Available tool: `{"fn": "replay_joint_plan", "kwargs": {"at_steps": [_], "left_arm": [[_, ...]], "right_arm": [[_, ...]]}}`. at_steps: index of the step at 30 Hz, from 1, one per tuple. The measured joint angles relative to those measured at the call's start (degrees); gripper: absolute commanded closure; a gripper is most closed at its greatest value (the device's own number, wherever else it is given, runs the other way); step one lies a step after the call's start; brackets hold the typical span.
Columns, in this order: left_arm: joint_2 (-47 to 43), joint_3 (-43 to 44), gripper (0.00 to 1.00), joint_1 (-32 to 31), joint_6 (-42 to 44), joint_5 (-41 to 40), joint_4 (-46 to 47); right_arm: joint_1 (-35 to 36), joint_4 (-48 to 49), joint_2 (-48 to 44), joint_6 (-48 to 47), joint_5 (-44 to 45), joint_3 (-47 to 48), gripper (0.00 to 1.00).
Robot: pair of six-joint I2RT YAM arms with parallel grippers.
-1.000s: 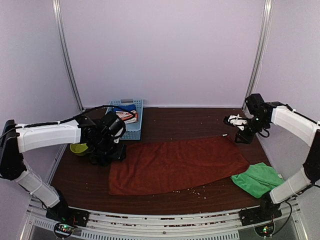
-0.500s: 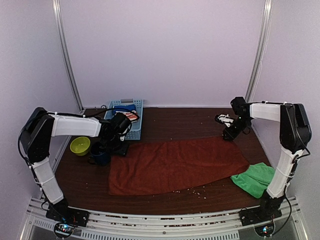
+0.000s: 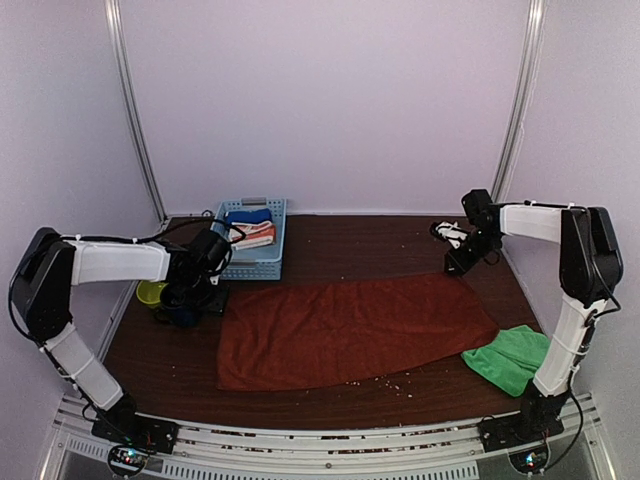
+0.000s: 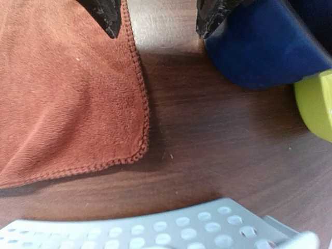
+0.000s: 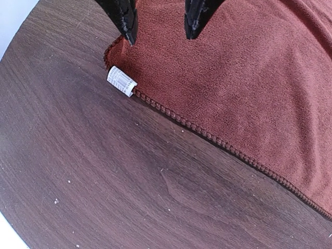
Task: Roll the towels
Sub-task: Smooth out the towel at the center of the board.
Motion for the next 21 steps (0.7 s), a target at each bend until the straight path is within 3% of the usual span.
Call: {"fn": "replay_joint_plan", "kwargs": {"at_steps": [7, 13, 21], "left_arm": [[-1.9, 1.1, 0.47, 0.0, 1.6, 1.4, 0.5], [0.8, 7.3, 0.52, 0.0, 3.4, 3.7, 3.0], [3.3, 6.3, 0.59, 0.0, 3.8, 8.1, 6.6]], "right_arm": [[0.0, -0.1, 0.0, 1.6, 0.2, 0.1, 0.66], [0.0, -1.7, 0.7, 3.4, 0.4, 4.3, 0.66], [0.0, -2.1, 4.0, 6.0, 0.3, 6.0, 0.66]]}}
